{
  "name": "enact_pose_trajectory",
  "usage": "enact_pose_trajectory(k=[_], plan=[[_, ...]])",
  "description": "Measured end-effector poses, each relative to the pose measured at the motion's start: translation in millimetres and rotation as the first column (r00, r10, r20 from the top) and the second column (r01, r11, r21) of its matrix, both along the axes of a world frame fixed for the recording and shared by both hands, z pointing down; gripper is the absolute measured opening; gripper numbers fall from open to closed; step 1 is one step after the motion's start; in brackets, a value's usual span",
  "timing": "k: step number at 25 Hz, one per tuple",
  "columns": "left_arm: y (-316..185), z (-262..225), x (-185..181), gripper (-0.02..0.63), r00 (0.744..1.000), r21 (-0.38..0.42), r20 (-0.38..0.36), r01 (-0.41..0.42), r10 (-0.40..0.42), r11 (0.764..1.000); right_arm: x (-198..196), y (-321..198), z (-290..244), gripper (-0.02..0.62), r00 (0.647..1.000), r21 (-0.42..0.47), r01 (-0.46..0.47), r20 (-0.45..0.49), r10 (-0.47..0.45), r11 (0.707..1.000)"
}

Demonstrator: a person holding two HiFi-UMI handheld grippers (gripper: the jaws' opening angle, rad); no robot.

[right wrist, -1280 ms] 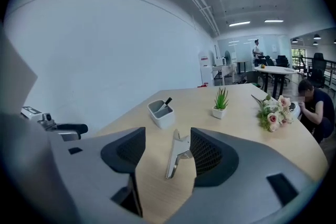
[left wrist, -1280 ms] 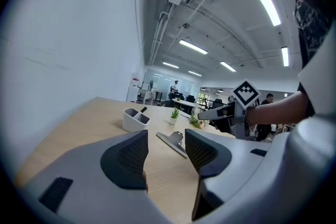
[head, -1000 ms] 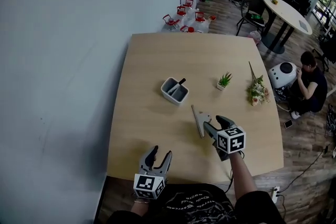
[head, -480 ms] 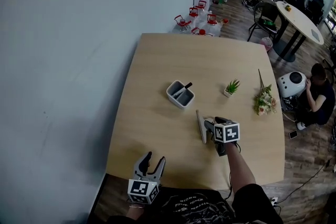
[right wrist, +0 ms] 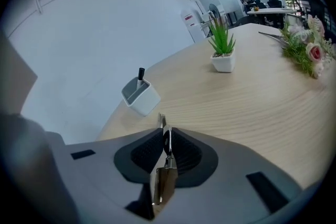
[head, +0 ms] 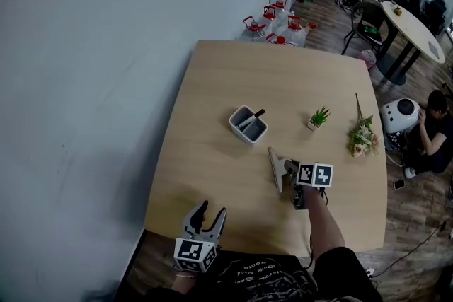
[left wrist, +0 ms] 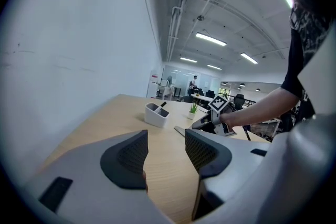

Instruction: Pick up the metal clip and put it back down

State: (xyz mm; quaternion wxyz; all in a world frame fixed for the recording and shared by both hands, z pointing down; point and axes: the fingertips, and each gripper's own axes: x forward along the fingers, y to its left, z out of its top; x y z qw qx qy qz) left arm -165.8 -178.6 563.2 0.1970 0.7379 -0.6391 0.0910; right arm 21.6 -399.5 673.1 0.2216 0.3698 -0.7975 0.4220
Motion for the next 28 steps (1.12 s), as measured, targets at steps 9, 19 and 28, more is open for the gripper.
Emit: enact_pose_trajectory(k=[9, 19, 28], plan=[[2, -1, 8, 0.216, 1.0, 0.004, -0.008, -0.019, 0.019, 1.0, -11, 0, -22, 0.02, 0.997, 0.049, -0.024, 0.069, 0.021, 0.998], [5, -4, 0, 0.216, 0.997, 0.031, -0.079, 0.003, 0.0, 0.999, -3, 10, -75, 0.019, 0.999, 0.206, -0.027, 0.05, 0.017, 0.978], [1, -12, 20, 0.216, 0.992, 0.067, -0.097, -0.068, 0.074, 0.995, 15, 39, -143, 0.02, 0.997, 0.368, -0.08, 0.047, 0.067, 0.926]])
